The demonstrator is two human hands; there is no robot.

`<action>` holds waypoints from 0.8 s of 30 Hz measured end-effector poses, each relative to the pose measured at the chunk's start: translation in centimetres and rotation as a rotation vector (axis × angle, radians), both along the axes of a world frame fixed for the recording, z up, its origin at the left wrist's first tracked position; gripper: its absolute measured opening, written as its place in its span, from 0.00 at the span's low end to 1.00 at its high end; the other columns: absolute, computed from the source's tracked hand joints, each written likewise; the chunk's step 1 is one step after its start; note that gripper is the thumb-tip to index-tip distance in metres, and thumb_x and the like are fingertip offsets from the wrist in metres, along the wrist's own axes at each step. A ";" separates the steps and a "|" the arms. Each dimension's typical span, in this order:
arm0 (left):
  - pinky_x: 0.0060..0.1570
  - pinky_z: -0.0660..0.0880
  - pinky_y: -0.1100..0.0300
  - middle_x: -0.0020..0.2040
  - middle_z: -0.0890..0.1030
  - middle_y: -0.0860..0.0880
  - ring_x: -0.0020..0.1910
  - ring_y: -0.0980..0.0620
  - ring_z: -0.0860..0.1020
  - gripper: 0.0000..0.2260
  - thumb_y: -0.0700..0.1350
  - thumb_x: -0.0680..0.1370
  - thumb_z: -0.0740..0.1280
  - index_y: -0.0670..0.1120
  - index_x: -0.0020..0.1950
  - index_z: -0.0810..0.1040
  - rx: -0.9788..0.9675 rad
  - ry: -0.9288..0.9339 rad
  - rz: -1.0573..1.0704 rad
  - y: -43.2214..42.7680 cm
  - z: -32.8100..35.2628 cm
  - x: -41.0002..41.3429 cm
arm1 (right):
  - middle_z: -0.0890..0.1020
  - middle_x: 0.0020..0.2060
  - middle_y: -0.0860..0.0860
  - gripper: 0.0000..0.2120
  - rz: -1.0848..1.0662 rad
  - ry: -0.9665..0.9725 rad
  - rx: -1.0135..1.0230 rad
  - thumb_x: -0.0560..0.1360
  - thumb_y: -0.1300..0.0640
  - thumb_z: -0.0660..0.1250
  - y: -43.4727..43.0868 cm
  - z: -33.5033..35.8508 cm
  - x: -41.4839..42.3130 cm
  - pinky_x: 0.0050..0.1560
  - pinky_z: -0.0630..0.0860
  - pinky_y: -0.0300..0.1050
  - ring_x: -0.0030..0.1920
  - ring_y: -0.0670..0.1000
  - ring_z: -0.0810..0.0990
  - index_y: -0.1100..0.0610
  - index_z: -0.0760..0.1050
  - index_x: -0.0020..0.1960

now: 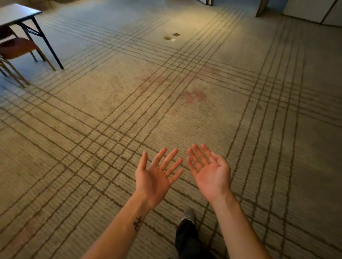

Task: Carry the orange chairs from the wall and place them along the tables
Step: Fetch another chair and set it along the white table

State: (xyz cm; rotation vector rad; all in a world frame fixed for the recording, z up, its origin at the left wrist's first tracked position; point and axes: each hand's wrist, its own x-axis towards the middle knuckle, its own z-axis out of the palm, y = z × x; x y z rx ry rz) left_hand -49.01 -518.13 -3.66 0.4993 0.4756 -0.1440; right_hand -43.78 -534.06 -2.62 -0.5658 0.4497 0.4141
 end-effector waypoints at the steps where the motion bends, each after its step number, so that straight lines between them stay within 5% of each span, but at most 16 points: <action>1: 0.75 0.62 0.39 0.70 0.78 0.41 0.69 0.37 0.76 0.30 0.65 0.82 0.55 0.47 0.76 0.69 0.001 0.002 -0.003 0.2 0.1 2.0 | 0.81 0.63 0.60 0.20 0.004 -0.001 0.008 0.82 0.54 0.55 0.3 -0.2 2.2 0.67 0.72 0.57 0.64 0.60 0.80 0.59 0.72 0.70; 14: 0.74 0.64 0.39 0.69 0.78 0.40 0.68 0.36 0.76 0.30 0.64 0.81 0.57 0.45 0.75 0.70 -0.025 0.032 0.225 7.9 2.1 29.8 | 0.81 0.64 0.60 0.20 0.209 -0.003 0.008 0.81 0.54 0.57 8.8 1.9 32.9 0.70 0.71 0.57 0.64 0.60 0.80 0.60 0.72 0.70; 24: 0.73 0.65 0.40 0.68 0.79 0.40 0.68 0.36 0.76 0.29 0.64 0.82 0.56 0.45 0.75 0.70 -0.081 0.043 0.335 22.5 -0.8 52.2 | 0.81 0.64 0.60 0.22 0.235 0.047 -0.037 0.80 0.55 0.58 22.7 0.2 55.9 0.69 0.72 0.56 0.64 0.60 0.80 0.60 0.70 0.72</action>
